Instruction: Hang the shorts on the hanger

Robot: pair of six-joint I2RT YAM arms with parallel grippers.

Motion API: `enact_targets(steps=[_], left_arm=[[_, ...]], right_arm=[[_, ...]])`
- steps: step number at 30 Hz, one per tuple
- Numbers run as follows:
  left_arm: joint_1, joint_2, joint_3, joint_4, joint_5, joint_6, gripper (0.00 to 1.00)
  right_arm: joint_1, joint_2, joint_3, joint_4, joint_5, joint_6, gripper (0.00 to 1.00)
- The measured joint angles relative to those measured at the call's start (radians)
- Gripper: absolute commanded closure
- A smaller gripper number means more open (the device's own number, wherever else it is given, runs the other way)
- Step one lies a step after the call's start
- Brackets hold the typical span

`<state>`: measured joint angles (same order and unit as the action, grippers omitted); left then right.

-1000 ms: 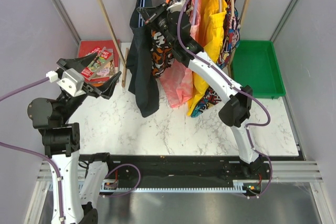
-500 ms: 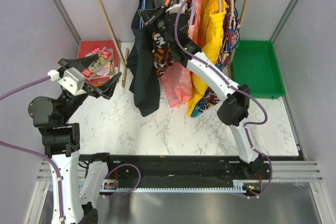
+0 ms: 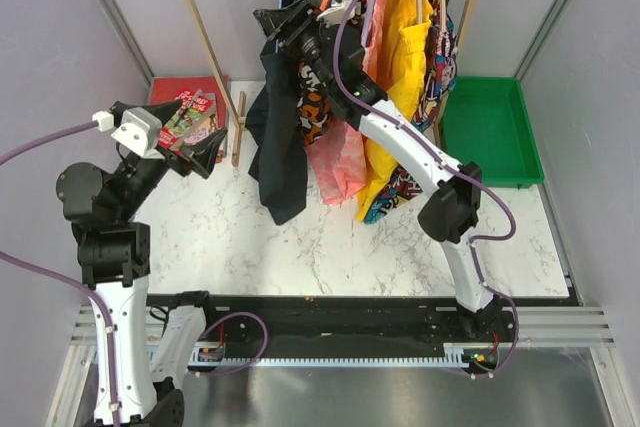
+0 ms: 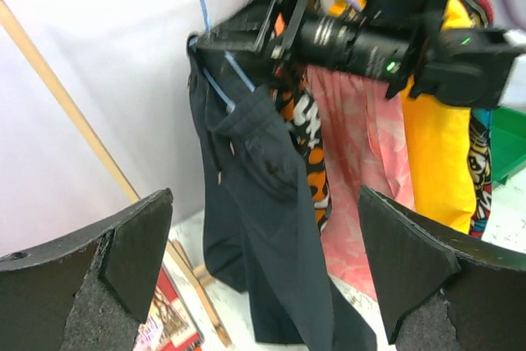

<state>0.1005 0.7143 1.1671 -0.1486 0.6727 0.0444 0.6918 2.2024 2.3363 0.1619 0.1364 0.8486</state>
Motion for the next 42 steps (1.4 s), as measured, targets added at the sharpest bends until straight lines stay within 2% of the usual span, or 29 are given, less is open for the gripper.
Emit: enact_targets(steps=[1, 3, 15, 19, 22, 25, 29, 33, 38, 42], left_arm=[[0.0, 0.009, 0.0, -0.012, -0.003, -0.002, 0.01], [0.0, 0.021, 0.0, -0.026, -0.01, -0.015, 0.01], [0.0, 0.04, 0.003, -0.068, -0.018, -0.058, 0.01], [0.0, 0.102, 0.076, -0.194, -0.035, -0.057, 0.01], [0.0, 0.201, 0.193, -0.336, -0.048, -0.051, 0.01], [0.0, 0.301, 0.285, -0.462, -0.045, -0.029, 0.01], [0.0, 0.408, 0.323, -0.62, -0.029, -0.004, 0.01], [0.0, 0.508, 0.345, -0.746, -0.024, 0.003, 0.01], [0.003, 0.528, 0.305, -0.806, -0.033, 0.018, 0.01], [0.003, 0.504, 0.203, -0.814, -0.061, 0.05, 0.01]], right_arm=[[0.0, -0.018, -0.016, 0.0, -0.002, -0.01, 0.08], [0.0, -0.055, -0.048, -0.004, -0.003, -0.024, 0.02], [-0.002, -0.294, -0.2, -0.043, -0.001, -0.161, 0.02], [-0.002, -0.353, -0.236, -0.054, -0.058, -0.24, 0.02], [-0.002, -0.42, -0.289, -0.072, -0.092, -0.319, 0.02], [-0.004, -0.535, -0.387, -0.094, -0.124, -0.419, 0.02], [-0.023, -0.737, -0.533, -0.135, -0.145, -0.551, 0.02], [-0.101, -0.951, -0.637, -0.222, -0.139, -0.644, 0.02], [-0.166, -1.193, -0.824, -0.367, -0.084, -0.713, 0.02], [-0.193, -1.331, -0.996, -0.507, -0.051, -0.72, 0.02]])
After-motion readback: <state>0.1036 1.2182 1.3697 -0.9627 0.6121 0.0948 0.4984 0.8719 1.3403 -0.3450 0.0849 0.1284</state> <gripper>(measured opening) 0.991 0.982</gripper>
